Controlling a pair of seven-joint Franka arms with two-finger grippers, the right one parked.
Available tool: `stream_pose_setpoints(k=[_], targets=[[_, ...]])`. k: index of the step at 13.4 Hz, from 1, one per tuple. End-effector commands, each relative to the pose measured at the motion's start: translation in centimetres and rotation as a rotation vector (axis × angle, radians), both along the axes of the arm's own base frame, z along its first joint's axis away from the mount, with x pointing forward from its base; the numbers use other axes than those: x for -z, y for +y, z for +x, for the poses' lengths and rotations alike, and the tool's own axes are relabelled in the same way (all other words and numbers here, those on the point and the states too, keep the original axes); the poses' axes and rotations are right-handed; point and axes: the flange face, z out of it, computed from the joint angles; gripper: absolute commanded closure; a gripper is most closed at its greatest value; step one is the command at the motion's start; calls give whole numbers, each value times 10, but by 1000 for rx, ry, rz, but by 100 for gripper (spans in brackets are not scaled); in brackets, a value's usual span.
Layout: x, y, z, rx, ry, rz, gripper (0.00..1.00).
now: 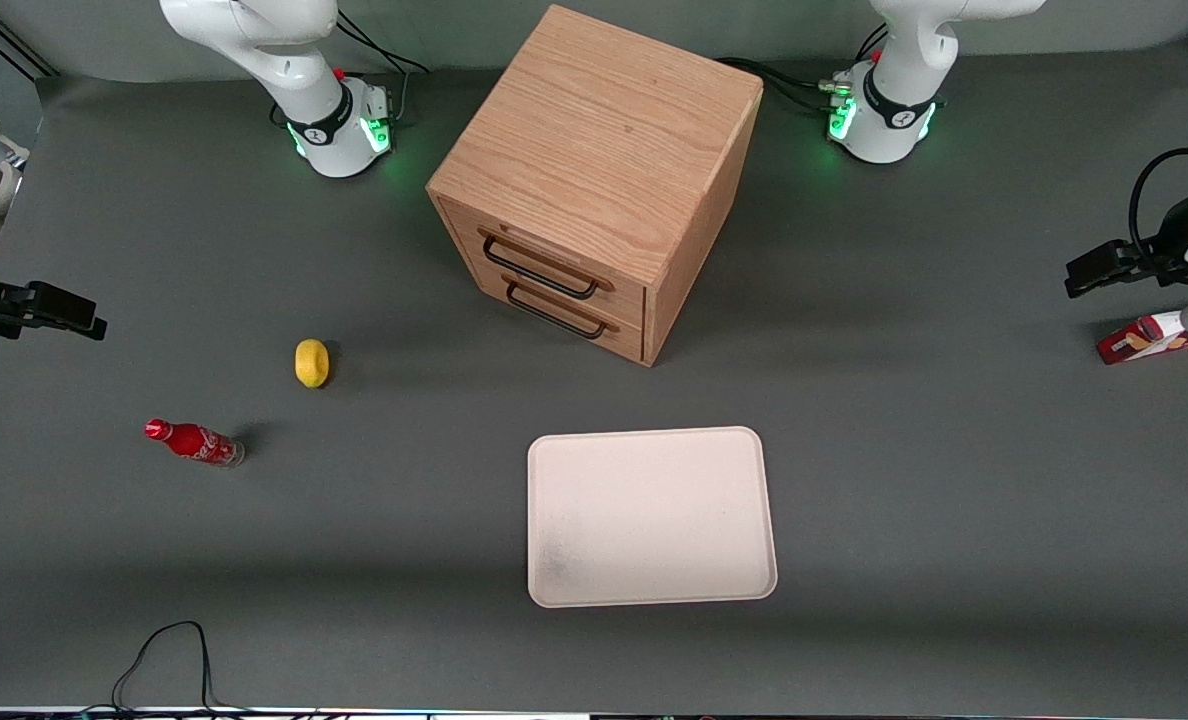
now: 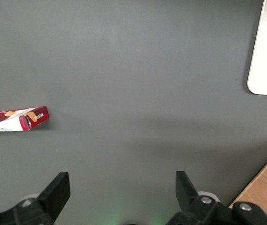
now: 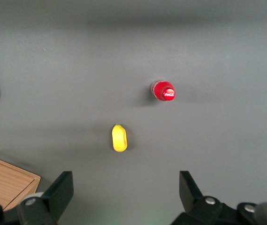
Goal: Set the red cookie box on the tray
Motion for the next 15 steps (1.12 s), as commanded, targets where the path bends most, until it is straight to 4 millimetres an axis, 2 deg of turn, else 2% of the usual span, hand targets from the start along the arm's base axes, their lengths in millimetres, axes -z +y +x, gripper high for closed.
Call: stream_pose_setpoints(k=[1,4,6,9,15], targets=[[-13,-5,-4,-20,14,-17,0],[-22,-9,2,-13,12,-7,0],[-13,-8,6,-15,34,-10,0],[-9,-5,9,-14,37,-2,0],[-15,0,14,-10,36,1,0]])
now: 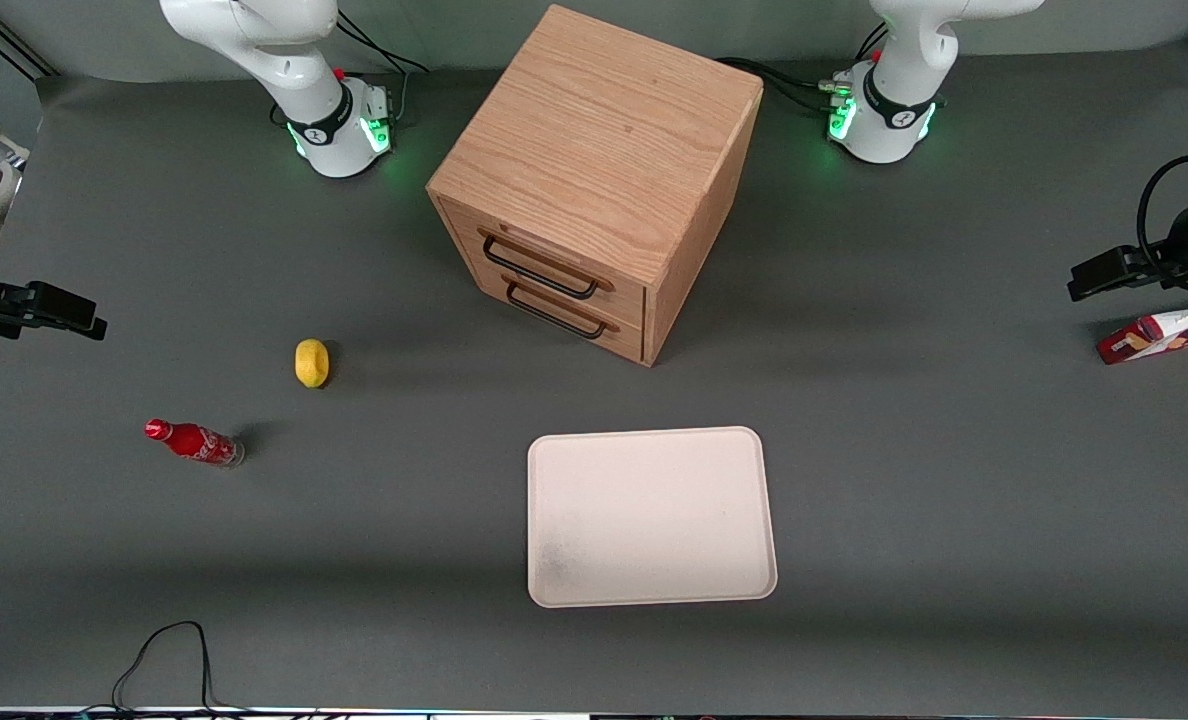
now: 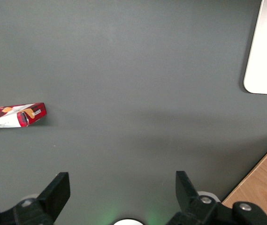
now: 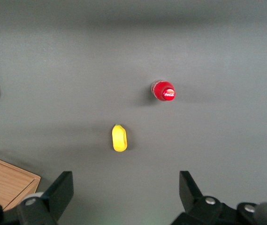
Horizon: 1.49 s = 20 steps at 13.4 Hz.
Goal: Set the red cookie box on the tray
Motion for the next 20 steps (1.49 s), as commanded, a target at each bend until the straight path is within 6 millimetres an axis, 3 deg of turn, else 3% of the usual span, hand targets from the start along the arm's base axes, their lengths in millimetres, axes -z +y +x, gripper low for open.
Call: stream_pose_setpoints(k=[1,3,5,7,9,11,14,18,20], targets=[[-13,4,3,-3,0,6,0],[-12,10,3,51,18,16,0],[-11,52,0,40,28,9,0],[-13,74,-2,88,22,0,0],[-17,108,-6,159,15,25,0],[-12,148,-13,265,27,3,0],[3,227,-34,530,56,-52,0],[23,306,-57,892,63,-91,1],[37,332,-62,1029,67,-111,1]])
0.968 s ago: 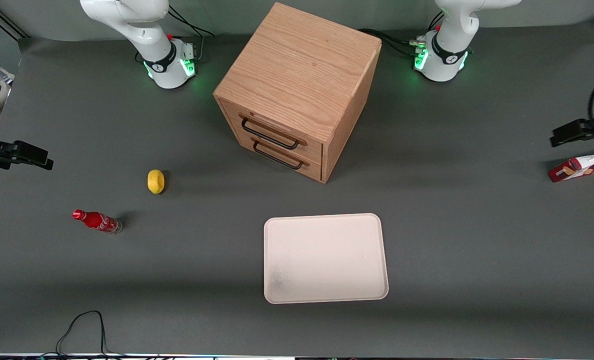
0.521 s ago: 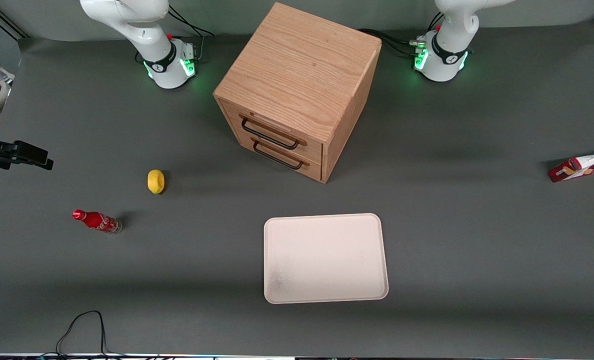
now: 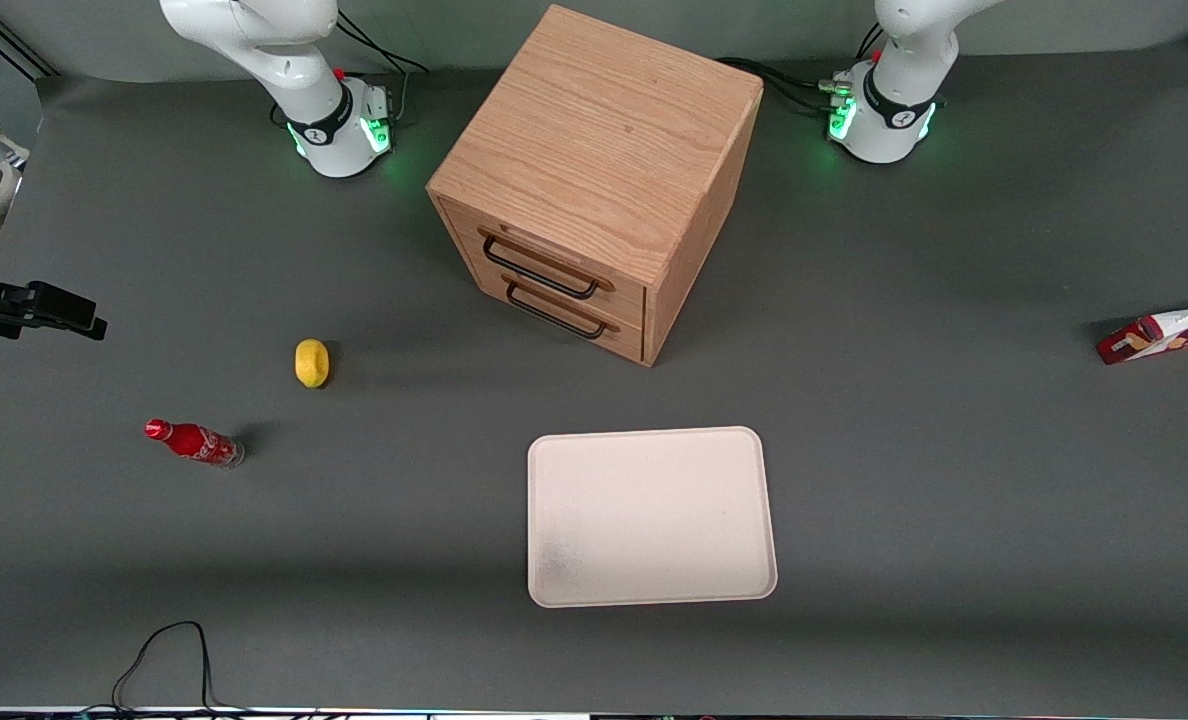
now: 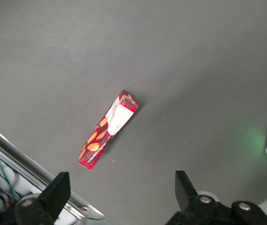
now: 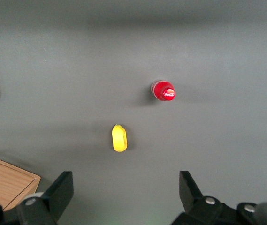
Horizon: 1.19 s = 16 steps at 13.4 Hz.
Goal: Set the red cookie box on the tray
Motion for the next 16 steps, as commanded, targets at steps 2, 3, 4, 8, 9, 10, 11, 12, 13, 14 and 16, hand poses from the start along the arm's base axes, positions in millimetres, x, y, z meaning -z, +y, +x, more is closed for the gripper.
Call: stream_pose_setpoints(k=[2,3,4,8,9,10,11,12,13,14,16], targets=[[28,43,-7,210,31,-49,1],[40,58,-13,242,39,-74,1],[53,62,-6,312,43,-83,1],[123,93,6,550,41,-119,2],[131,96,5,568,44,-131,2],[133,95,8,603,40,-132,2],[136,94,8,607,41,-135,2],[155,94,5,602,52,-159,2],[171,92,0,603,45,-168,2],[180,89,-5,605,40,-167,2],[198,82,-16,610,35,-169,3]])
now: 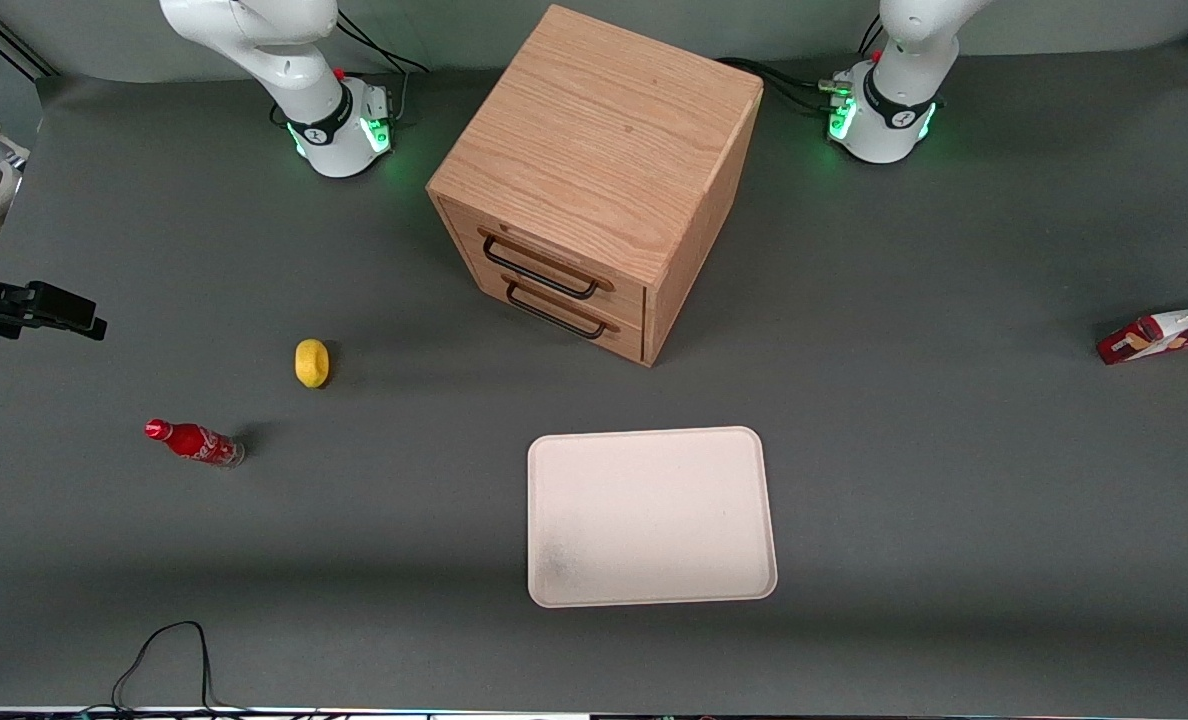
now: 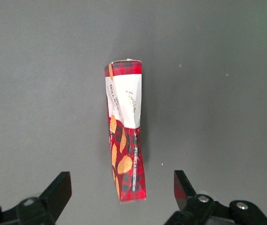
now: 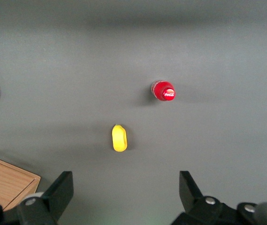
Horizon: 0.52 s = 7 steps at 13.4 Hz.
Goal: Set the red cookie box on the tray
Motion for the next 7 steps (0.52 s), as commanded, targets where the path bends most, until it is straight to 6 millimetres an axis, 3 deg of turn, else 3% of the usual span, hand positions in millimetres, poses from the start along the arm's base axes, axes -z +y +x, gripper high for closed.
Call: stream_pose_setpoints(k=[1,7], targets=[[22,-4,-25,19,-30,-16,3],[85,-3,-60,41,-96,-49,3]])
